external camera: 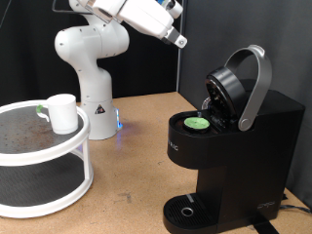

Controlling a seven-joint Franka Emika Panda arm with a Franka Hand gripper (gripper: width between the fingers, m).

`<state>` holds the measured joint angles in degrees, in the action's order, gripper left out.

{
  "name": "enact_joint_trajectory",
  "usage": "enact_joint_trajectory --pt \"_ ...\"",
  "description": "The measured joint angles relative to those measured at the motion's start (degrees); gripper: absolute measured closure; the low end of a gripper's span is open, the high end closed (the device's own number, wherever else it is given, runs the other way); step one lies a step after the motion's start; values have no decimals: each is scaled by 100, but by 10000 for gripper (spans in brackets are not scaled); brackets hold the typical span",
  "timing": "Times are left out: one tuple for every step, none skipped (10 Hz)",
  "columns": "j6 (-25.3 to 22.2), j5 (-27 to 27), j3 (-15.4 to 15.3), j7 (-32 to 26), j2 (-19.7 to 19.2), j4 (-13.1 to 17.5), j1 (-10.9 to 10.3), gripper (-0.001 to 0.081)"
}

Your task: Make a cup of coffee with the keurig machine

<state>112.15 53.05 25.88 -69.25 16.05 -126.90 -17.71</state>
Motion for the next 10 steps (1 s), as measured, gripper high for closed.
enact_joint_trajectory --pt "16 -8 -4 -1 -7 -18 -1 -1" --pt "-23 -8 -9 0 -22 -15 -7 -1" --pt "-80 22 -23 20 -48 24 -28 -1" --pt "-157 53 -55 121 -80 105 -70 -1" --pt "-187 56 -129 283 -109 207 -115 -1" --pt "-159 87 -231 465 -133 303 -173 -1" --pt "-81 130 -342 660 -150 377 -231 -1" --pt "18 145 -464 849 -177 447 -279 -1" --pt "124 147 -580 1003 -229 529 -329 -1" --pt "236 147 -698 1128 -294 601 -378 -1"
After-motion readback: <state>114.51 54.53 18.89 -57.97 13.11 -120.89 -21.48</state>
